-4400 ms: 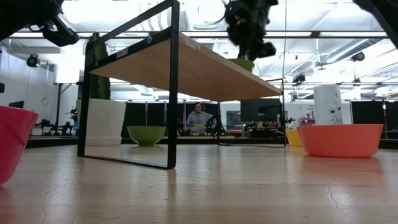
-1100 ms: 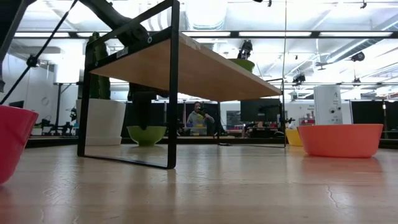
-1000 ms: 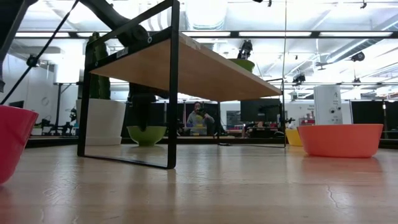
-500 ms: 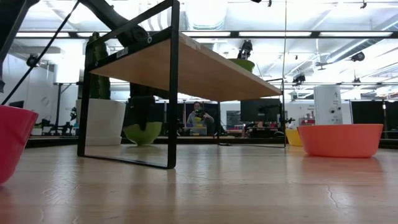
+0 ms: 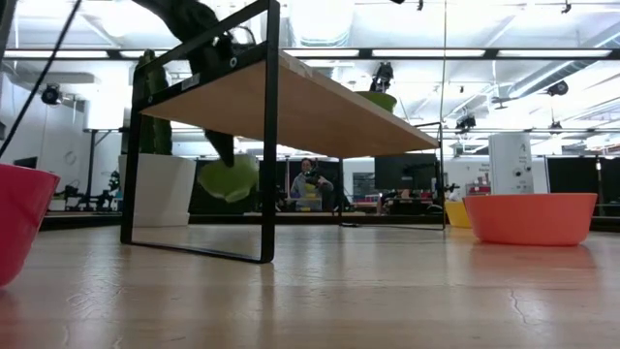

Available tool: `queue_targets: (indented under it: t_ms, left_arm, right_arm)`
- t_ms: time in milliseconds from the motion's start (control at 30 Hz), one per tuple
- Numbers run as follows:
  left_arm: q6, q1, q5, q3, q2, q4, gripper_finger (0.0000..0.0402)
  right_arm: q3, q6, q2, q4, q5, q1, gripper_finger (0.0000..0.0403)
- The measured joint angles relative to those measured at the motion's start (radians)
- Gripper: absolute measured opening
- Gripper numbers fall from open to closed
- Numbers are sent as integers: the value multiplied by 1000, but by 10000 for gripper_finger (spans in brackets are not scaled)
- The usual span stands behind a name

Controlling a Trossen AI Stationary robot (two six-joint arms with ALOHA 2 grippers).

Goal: Pick & Place Mini bowls
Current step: Stack the top white bowl on the top of the white bowl on the shelf

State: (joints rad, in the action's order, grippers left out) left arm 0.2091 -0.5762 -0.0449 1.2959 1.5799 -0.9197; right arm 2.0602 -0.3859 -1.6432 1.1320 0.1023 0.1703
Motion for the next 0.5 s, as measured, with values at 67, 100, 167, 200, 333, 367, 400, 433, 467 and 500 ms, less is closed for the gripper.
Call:
queue_targets:
  t_ms: [67,100,167,200,333,367,400,433,467,500]
  left_arm:
    - [-1,0,-64,16,-35,-21,1]
    - [-4,0,-98,20,-53,-34,1]
    - [-26,2,-166,22,-90,-56,1]
    - [-35,3,-195,22,-109,-57,1]
    - [-70,3,-264,39,-200,-67,1]
    - [-80,3,-273,44,-221,-70,1]
    - [-91,3,-292,49,-241,-70,1]
    - [-104,3,-319,57,-259,-69,1]
    - [-120,3,-351,67,-277,-69,1]
    - [-139,3,-390,77,-295,-68,1]
  right_arm:
    - [0,22,0,0,3,0,185]
    - [0,36,3,1,5,0,185]
    - [0,68,4,0,8,0,185]
    - [0,83,6,0,9,0,185]
    - [1,114,8,-13,-4,0,185]
    - [1,105,7,-15,-18,0,185]
    - [1,93,7,-14,-38,0,185]
    - [1,83,7,-14,-55,0,185]
    - [0,72,6,-14,-67,0,185]
    - [0,68,7,-14,-73,1,185]
